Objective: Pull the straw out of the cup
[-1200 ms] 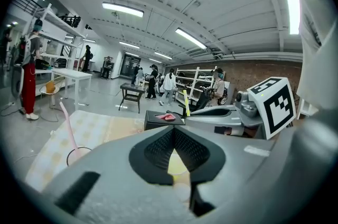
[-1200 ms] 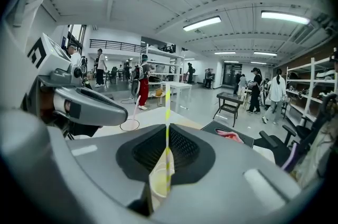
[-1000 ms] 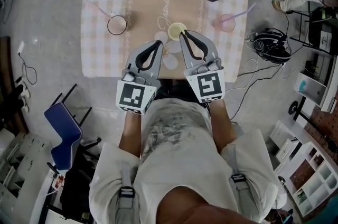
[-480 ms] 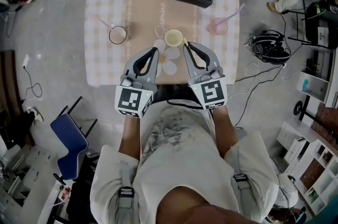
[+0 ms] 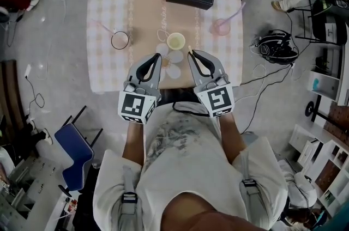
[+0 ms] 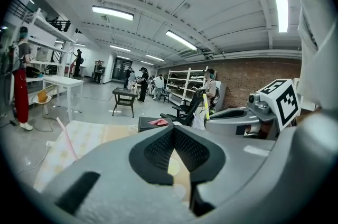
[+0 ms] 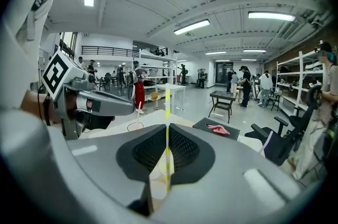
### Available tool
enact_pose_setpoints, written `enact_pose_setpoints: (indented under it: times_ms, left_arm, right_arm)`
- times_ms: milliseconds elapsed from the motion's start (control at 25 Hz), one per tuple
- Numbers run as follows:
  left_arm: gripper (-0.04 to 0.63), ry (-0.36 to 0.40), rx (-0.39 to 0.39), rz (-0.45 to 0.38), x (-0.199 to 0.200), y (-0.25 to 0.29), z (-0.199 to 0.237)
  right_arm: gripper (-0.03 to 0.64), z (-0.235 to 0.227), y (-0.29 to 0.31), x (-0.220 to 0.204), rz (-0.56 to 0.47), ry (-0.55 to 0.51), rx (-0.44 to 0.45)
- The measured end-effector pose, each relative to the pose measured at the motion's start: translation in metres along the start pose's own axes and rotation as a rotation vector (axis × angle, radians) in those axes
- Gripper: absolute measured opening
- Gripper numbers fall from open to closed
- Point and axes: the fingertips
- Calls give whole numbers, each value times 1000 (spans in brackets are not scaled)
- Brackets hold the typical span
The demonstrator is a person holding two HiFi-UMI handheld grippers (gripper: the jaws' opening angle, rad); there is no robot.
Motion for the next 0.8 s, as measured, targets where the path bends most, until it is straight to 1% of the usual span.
enact_pose_setpoints:
  times_ms: [240,800]
  left_arm:
    - [6,3,-11,2,-3,-2,-11]
    - [6,3,-17,11,-6,2,-17]
  right_arm:
    - [23,2,-8,-1,-3,0,9]
    - [23,0,-13,-4,-3,1,14]
Point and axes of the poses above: the fingertips, and each gripper's own axes: y forward along the fingers, z to its left, x out of its top, and after that the axes turned 9 degrees about -x, right-handed
